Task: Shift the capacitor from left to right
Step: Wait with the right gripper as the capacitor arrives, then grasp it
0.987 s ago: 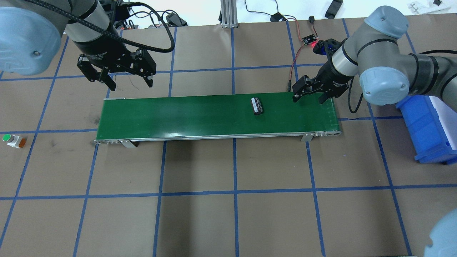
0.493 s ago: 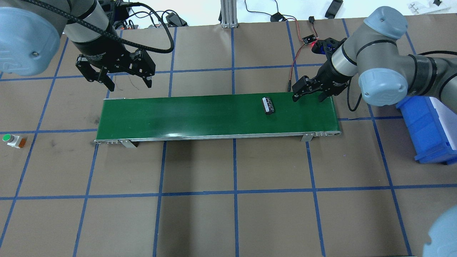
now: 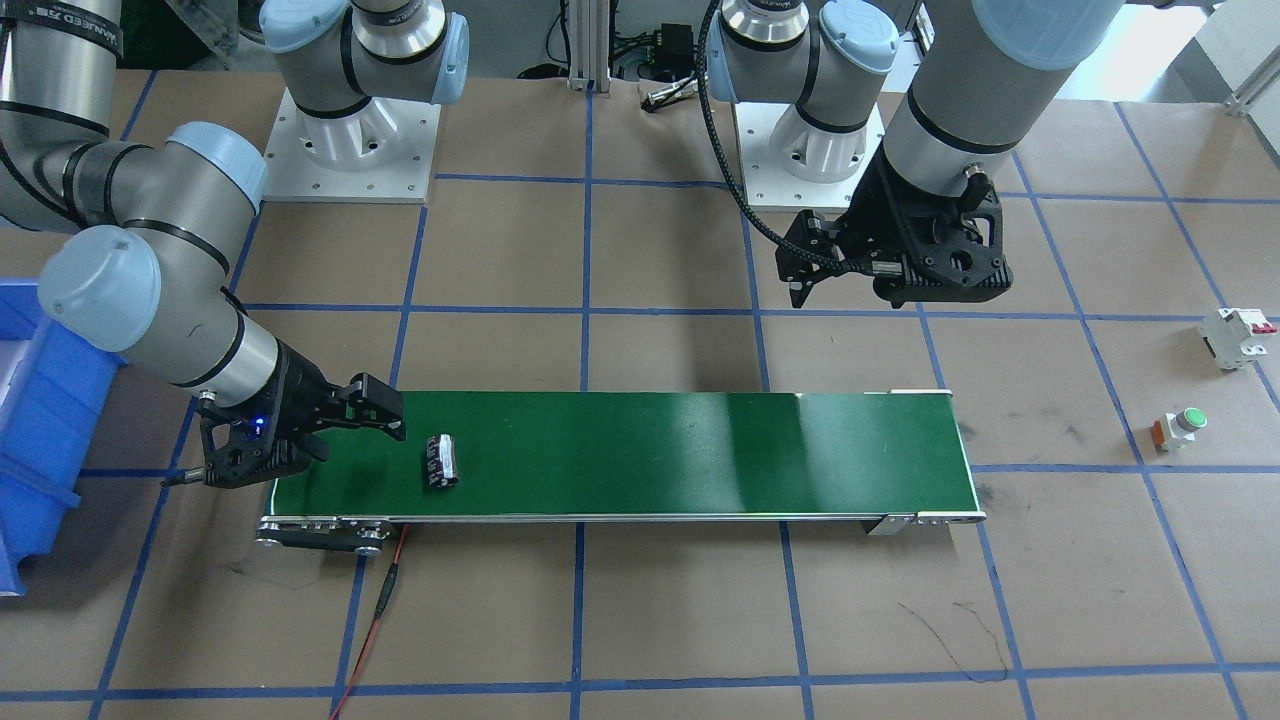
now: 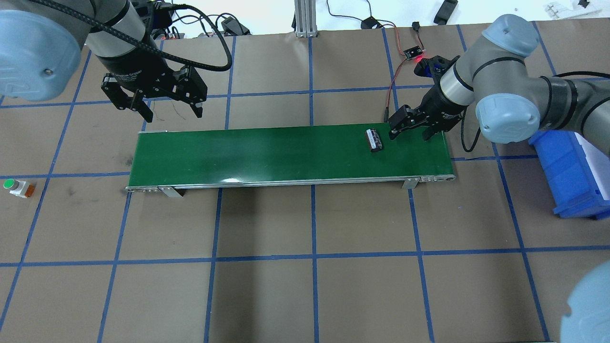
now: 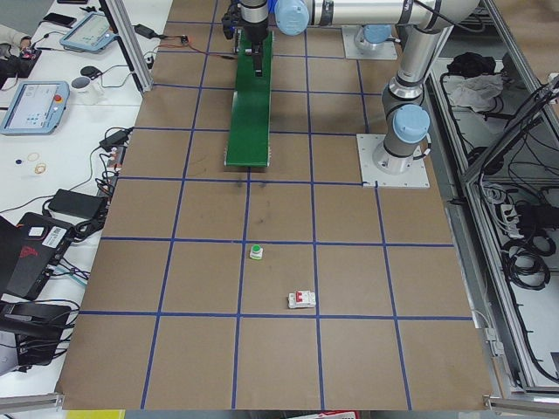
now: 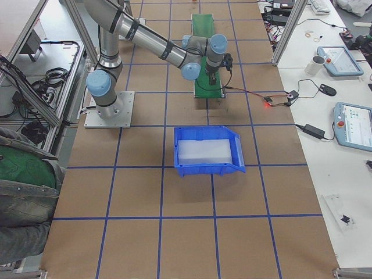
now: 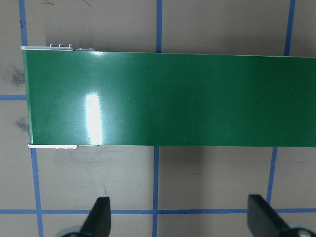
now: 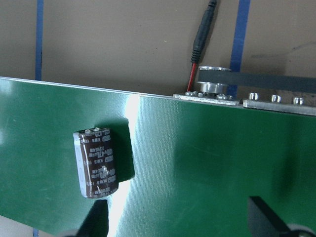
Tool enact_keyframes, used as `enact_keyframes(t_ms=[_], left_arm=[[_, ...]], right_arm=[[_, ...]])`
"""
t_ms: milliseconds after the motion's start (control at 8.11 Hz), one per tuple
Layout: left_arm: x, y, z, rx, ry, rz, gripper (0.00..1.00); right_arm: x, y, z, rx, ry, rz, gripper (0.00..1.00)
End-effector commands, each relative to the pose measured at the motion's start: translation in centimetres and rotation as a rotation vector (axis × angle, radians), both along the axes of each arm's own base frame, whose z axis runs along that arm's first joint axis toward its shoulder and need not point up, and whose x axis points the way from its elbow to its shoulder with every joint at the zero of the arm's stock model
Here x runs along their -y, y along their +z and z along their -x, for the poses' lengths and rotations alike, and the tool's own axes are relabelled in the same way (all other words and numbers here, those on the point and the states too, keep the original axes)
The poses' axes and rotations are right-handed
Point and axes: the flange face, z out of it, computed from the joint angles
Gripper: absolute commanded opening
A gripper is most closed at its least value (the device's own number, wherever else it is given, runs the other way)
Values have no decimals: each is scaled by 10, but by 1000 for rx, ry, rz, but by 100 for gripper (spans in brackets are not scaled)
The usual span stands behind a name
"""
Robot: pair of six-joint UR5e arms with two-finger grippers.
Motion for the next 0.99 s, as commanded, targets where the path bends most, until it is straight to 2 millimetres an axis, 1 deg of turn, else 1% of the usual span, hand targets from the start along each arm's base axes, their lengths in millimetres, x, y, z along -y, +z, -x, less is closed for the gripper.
enact_keyframes(t_ms=[0, 123, 247, 493, 617, 740, 863], left_arm=[[1, -2, 0, 0, 0, -4, 97], [1, -2, 0, 2, 0, -4, 97], [2, -2, -1, 0, 2, -4, 97], [1, -2, 0, 0, 0, -3, 97], [1, -2, 0, 0, 0, -3, 97], [1, -1, 0, 0, 0, -1, 97], [1, -1, 0, 0, 0, -1, 97]], right_arm=[[1, -3, 0, 0, 0, -3, 99], [3, -12, 1, 2, 0, -16, 97], [5, -24, 2, 2, 0, -37, 93], [6, -23, 2, -2, 0, -35, 93], [6, -22, 2, -2, -1, -34, 90], [6, -21, 3, -15, -3, -34, 80], [7, -20, 5, -18, 0, -30, 60]])
